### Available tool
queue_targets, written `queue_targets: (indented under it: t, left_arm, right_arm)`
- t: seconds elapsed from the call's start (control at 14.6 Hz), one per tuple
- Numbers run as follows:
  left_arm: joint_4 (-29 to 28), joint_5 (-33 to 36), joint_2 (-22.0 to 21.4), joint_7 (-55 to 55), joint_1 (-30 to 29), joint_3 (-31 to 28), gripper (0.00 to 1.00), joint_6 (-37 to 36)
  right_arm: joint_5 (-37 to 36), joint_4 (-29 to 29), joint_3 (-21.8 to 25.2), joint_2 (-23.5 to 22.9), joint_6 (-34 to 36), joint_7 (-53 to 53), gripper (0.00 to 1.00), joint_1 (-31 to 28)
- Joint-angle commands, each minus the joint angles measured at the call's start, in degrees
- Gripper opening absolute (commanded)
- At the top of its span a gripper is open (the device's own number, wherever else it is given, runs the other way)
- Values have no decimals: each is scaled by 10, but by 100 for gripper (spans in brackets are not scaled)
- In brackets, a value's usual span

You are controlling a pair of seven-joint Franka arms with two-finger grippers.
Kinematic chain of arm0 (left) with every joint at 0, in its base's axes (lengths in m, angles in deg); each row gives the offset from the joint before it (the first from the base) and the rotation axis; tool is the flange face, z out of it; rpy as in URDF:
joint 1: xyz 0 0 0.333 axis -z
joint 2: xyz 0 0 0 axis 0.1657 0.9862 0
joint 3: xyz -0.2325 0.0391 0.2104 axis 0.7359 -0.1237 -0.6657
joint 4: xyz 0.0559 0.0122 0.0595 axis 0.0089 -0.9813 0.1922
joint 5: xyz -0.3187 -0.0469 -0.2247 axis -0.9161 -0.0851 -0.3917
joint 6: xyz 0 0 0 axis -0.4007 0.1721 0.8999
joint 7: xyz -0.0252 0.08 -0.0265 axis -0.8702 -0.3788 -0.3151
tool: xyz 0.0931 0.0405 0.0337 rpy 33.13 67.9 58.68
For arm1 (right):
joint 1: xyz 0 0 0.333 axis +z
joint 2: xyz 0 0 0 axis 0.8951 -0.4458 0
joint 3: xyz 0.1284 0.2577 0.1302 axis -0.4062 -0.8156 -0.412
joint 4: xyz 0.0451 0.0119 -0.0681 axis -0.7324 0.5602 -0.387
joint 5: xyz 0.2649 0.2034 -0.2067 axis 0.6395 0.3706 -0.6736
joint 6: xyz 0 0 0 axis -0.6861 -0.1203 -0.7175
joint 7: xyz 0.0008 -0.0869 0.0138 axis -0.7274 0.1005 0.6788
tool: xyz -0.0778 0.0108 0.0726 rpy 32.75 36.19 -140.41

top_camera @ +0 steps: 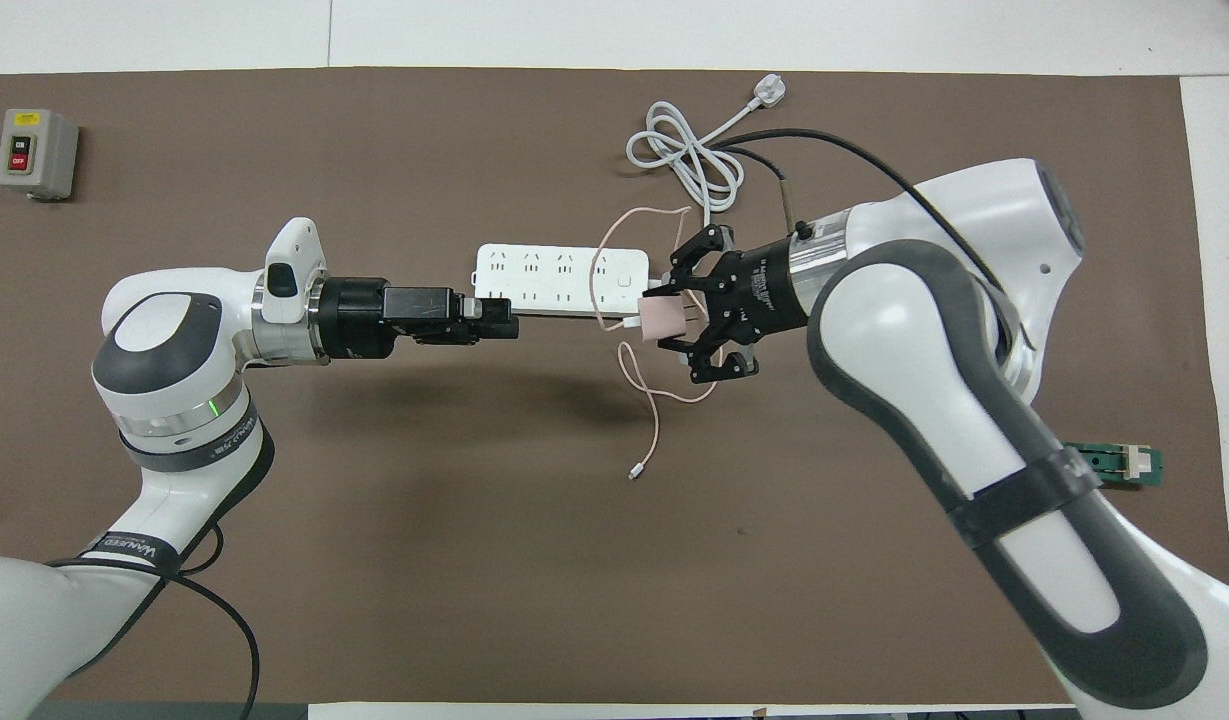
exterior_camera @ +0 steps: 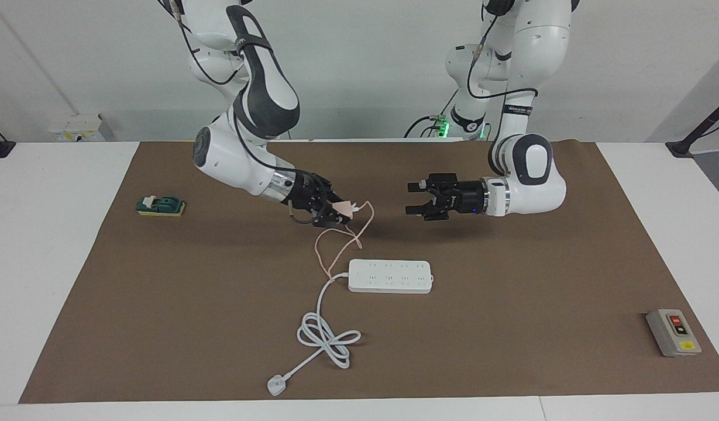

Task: Plug charger into power strip

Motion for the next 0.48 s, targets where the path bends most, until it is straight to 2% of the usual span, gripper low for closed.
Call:
queue_targets:
  t: [0.0,0.34,0.41]
  left_arm:
    - [-3,-12,-2,26,9,-6,90,9]
    - [-1,-12,-1,21,13,-6,90,21]
    - [-1,-12,-1,21,13,-6,90,21]
  right_arm:
    - [7,-5,2,-5,-59,41,0,45]
    - [12,-18,2,-11,-72,67,0,65]
    - [32,-20,2,-12,-70,69,0,65]
